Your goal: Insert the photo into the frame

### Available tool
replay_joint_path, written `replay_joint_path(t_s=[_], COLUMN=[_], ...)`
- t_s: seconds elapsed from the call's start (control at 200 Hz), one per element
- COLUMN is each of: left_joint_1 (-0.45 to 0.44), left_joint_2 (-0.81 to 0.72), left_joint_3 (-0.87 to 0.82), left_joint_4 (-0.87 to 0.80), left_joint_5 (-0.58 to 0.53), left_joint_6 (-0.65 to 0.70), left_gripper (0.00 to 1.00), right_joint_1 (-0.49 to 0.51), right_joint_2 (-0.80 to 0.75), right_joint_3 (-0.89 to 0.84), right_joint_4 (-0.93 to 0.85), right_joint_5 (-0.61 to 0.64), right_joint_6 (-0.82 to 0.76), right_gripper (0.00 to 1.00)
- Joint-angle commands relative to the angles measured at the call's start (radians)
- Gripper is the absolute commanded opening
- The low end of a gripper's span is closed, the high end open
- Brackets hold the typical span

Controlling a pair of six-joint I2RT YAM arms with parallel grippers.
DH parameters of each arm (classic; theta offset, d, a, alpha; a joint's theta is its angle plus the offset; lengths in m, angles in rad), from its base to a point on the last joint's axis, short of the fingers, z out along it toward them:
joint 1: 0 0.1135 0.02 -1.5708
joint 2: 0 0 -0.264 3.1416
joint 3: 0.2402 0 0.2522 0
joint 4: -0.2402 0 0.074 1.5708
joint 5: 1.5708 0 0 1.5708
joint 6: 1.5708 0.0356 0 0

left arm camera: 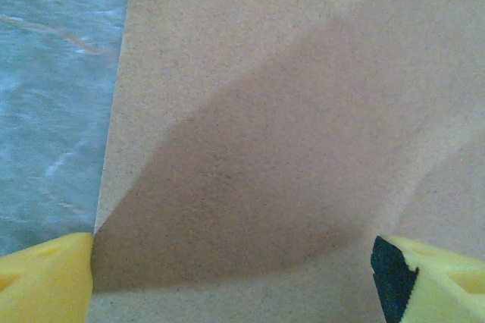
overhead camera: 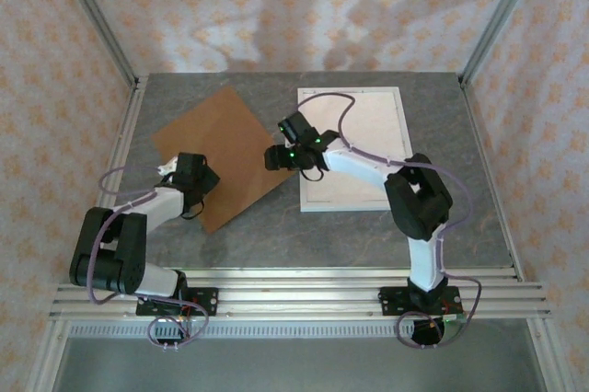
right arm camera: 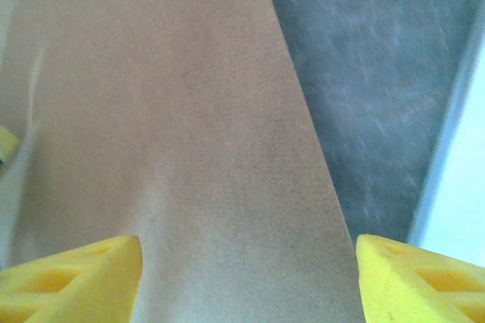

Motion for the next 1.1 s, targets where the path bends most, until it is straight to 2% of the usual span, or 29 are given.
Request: replay_joint_path(t_s=[0.0, 0.22, 0.415, 0.551, 0.756, 0.976, 1.096], left_joint_1=[-0.118, -0.152, -0.137, -0.094, -0.071, -0.07, -0.07], left_joint_2=[0.079, 0.12, 0.1, 0.085, 0.087, 0.134, 0.177], left_joint_3=[0.036, 0.06, 0.106, 0.141, 0.197, 0.216, 0.227], left_joint_4=[0.209, 0.234, 0.086, -0.019, -0.098, -0.083, -0.067], left_joint_5=[0.385, 0.387, 0.305, 0.258, 0.213, 0.205, 0.239], left_joint_6=[-0.117, -0.143, -0.038, 0.054, 0.128, 0.137, 0.123], left_gripper=[0.89, 0.89, 0.93, 0.95, 0.97, 0.97, 0.96], right_joint_1=[0.039, 0.035, -0.02, -0.088, -0.118, -0.206, -0.258], right_joint_2=[-0.069, -0.144, -0.192, -0.2, -0.111, -0.016, 0.05], right_joint_3=[-0.052, -0.134, -0.171, -0.16, -0.053, 0.001, 0.053], right_joint_4=[0.092, 0.078, -0.015, -0.014, -0.079, -0.031, -0.037], right_joint_5=[-0.077, -0.039, 0.113, 0.091, 0.096, -0.068, -0.191], right_joint_6=[0.032, 0.041, -0.003, -0.049, -0.14, -0.197, -0.212], right_gripper=[0.73, 0.73, 0.84, 0.88, 0.9, 0.87, 0.81])
